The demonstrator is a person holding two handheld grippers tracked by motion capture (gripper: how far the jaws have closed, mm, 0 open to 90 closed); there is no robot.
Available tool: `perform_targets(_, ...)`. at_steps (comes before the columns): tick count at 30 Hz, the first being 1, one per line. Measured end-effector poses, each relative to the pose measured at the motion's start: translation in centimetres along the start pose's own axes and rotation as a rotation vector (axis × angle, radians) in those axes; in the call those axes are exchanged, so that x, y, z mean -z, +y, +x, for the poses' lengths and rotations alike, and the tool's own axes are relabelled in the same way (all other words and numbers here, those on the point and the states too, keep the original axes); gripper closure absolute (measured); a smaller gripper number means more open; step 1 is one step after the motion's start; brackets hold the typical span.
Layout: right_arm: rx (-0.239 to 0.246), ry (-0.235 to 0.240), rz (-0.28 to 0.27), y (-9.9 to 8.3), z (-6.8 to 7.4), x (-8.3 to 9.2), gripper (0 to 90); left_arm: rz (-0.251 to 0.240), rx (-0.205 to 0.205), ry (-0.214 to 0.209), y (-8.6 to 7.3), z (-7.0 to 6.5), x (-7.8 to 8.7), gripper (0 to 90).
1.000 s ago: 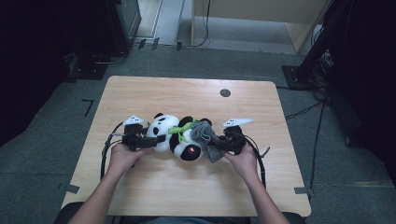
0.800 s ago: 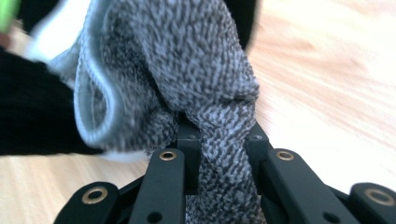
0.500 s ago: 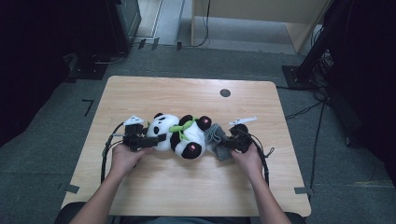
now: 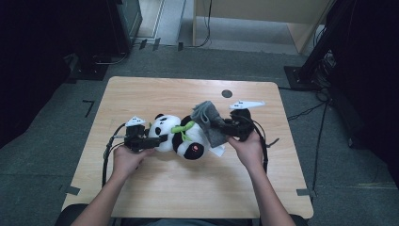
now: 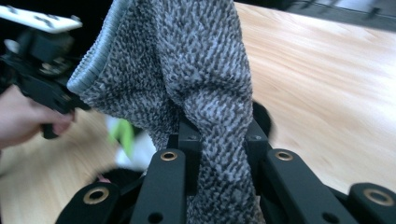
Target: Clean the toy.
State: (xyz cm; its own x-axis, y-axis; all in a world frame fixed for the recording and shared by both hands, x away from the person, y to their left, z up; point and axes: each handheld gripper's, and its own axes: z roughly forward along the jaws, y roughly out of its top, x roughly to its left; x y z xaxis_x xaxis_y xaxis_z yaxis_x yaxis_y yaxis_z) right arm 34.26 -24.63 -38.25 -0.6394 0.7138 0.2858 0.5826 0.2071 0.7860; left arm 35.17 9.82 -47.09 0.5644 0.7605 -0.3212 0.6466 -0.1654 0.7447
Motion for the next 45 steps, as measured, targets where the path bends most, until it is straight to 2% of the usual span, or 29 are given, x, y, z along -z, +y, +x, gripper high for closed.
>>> perform_targets(3, 0.021, 0.035, 0.017, 1.6, 1.1, -1.5, 77.2, -0.006, -0.009, -0.002, -0.1, 0.0, 0.0, 26.8)
perform_targets(4, 0.021, 0.035, 0.017, 1.6, 1.1, -1.5, 77.2, -0.006, -0.012, -0.004, -0.2, 0.0, 0.1, 26.8)
perform_targets(6, 0.037, 0.052, 0.055, 2.4, 2.0, -3.5, 77.1, -0.013, -0.03, -0.01, -0.3, 0.1, 0.1, 25.2)
perform_targets(7, 0.041, 0.053, 0.074, 2.5, 2.0, -4.3, 77.2, -0.013, -0.03, -0.01, -0.3, 0.1, 0.1, 24.5)
perform_targets(9, 0.041, 0.046, 0.109, 2.4, 1.9, -5.7, 77.2, -0.023, -0.057, -0.016, -0.4, 0.2, 0.1, 21.9)
perform_targets(10, 0.041, 0.046, 0.109, 2.4, 1.9, -5.7, 77.2, -0.023, -0.057, -0.016, -0.4, 0.2, 0.1, 19.8)
perform_targets(12, 0.038, 0.021, 0.156, 2.1, 1.2, -7.2, 77.3, -0.035, -0.067, -0.032, -0.5, 0.5, 0.0, 16.3)
perform_targets(14, 0.015, 0.031, 0.153, 2.0, 0.6, -7.5, 77.4, -0.048, -0.068, -0.043, -0.5, 0.7, 0.0, 13.6)
perform_targets(16, 0.023, 0.021, 0.149, 2.1, 0.2, -7.6, 77.4, -0.055, -0.065, -0.046, -0.4, 0.7, 0.0, 13.4)
perform_targets(19, 0.022, 0.02, 0.146, 2.0, -0.2, -7.7, 77.4, -0.046, -0.081, -0.052, 0.0, 0.8, 0.2, 13.4)
perform_targets(21, 0.002, 0.022, 0.143, 2.0, -0.8, -7.8, 77.3, -0.045, -0.085, -0.078, 0.2, 1.1, 0.5, 13.5)
perform_targets(22, 0.002, 0.022, 0.143, 2.0, -0.8, -7.8, 77.3, -0.045, -0.085, -0.078, 0.2, 1.1, 0.5, 13.6)
perform_targets(24, -0.01, 0.022, 0.146, 2.0, -1.3, -7.9, 77.2, -0.053, -0.1, -0.087, 0.2, 1.3, 0.8, 14.2)
perform_targets(25, -0.011, 0.02, 0.151, 2.1, -1.4, -8.0, 77.1, -0.069, -0.12, -0.099, 0.1, 1.6, 1.3, 14.8)
perform_targets(26, -0.011, 0.02, 0.151, 2.1, -1.4, -8.0, 77.1, -0.069, -0.12, -0.099, 0.1, 1.6, 1.3, 15.3)
perform_targets(28, -0.014, 0.004, 0.167, 2.5, -1.9, -8.3, 77.0, -0.056, -0.158, -0.099, -0.1, 2.0, 1.8, 15.6)
perform_targets(30, -0.018, 0.007, 0.17, 2.7, -2.3, -8.5, 76.9, -0.054, -0.168, -0.097, -0.4, 2.2, 1.8, 15.7)
perform_targets(34, -0.037, 0.007, 0.177, 2.9, -3.0, -8.9, 76.8, -0.061, -0.161, -0.126, -0.7, 2.7, 1.0, 15.7)
perform_targets(39, -0.04, -0.003, 0.187, 3.2, -3.5, -9.3, 76.8, -0.097, -0.178, -0.127, -0.4, 3.0, 0.4, 14.4)
perform_targets(41, -0.039, -0.002, 0.188, 3.2, -3.6, -9.3, 76.8, -0.097, -0.179, -0.13, -0.4, 3.1, 0.2, 13.0)
perform_targets(43, -0.036, 0.004, 0.198, 3.3, -3.7, -9.5, 76.7, -0.076, -0.152, -0.154, -0.3, 3.6, -0.6, 7.6)
perform_targets(44, -0.036, 0.004, 0.198, 3.3, -3.7, -9.5, 76.7, -0.076, -0.152, -0.154, -0.3, 3.6, -0.6, 5.6)
perform_targets(45, -0.034, 0.007, 0.196, 3.3, -3.7, -9.6, 76.6, -0.088, -0.162, -0.18, -0.3, 3.9, -0.8, 4.7)
